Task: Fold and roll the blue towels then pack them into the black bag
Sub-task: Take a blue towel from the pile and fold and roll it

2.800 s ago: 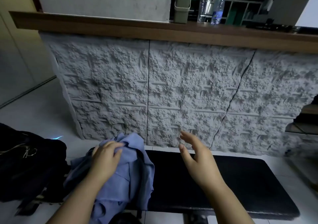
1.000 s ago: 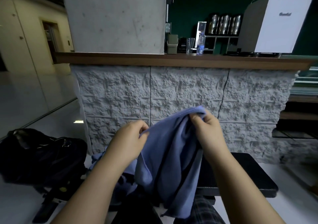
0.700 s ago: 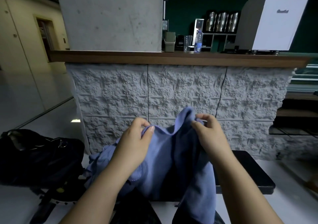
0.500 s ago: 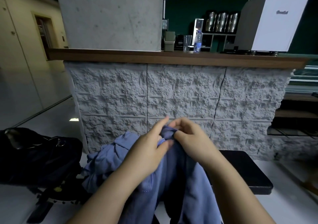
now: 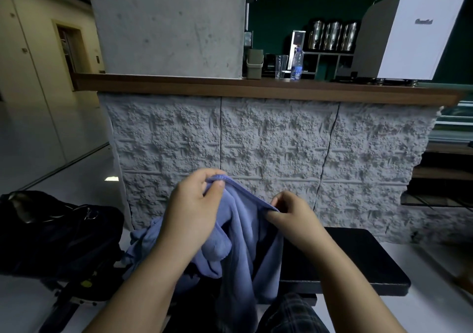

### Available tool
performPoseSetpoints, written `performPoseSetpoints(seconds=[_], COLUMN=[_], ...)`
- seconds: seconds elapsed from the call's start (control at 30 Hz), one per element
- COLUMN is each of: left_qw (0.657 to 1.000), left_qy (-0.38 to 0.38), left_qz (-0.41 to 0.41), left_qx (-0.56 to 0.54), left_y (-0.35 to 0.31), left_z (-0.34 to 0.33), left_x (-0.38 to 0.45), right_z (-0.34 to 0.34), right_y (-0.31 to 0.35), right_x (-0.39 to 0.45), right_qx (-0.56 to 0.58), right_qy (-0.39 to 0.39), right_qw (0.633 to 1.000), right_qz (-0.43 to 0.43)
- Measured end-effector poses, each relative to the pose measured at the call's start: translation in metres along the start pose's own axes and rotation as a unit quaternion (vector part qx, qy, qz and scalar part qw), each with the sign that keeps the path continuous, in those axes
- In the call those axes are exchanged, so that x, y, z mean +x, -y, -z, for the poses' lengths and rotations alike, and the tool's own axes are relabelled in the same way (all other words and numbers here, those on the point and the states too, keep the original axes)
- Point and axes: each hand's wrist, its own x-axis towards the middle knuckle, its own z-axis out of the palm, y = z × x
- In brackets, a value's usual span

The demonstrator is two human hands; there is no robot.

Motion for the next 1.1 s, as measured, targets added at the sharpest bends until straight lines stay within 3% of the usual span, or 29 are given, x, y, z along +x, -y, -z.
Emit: performPoseSetpoints(seconds=[0.23, 0.33, 0.4, 0.57, 0.77, 0.9, 0.97, 1.1], left_qw=[0.989, 0.978, 0.968, 0.947, 0.938, 0.984, 0.975, 0.955], left_qy=[-0.075, -0.015, 0.042, 0.121, 0.262, 0.159, 0.112, 0.017], left_qz=[0.068, 0.129, 0.161, 0.188, 0.1, -0.069, -0.133, -0.229], left_qx=[-0.109, -0.164, -0.19, -0.229, -0.205, 0.038, 0.135, 0.188], left_y=[-0.001, 0.0, -0.004, -0.017, -0.016, 0.003, 0.008, 0.007], left_z=[0.018, 0.015, 0.011, -0.002, -0.003, -0.008, -0.008, -0.007], left_x=[0.011, 0.007, -0.002, -0.02, -0.023, -0.018, -0.017, -0.014], right_z=[0.012, 0.007, 0.003, -0.014, -0.009, -0.007, -0.006, -0.006], right_y=[-0.019, -0.01, 0.004, 0.031, 0.031, 0.036, 0.039, 0.038], right_x=[0.003, -0.002, -0.007, -0.01, -0.011, -0.016, -0.018, -0.013], right_qx=[-0.029, 0.146, 0.255, 0.356, 0.431, 0.445, 0.448, 0.457], right_qy=[-0.06, -0.089, -0.059, 0.017, 0.075, 0.132, 0.145, 0.089], right_qw=[0.995, 0.978, 0.955, 0.928, 0.894, 0.881, 0.879, 0.881], right_qz=[-0.075, -0.119, -0.14, -0.112, -0.095, -0.09, -0.074, -0.088])
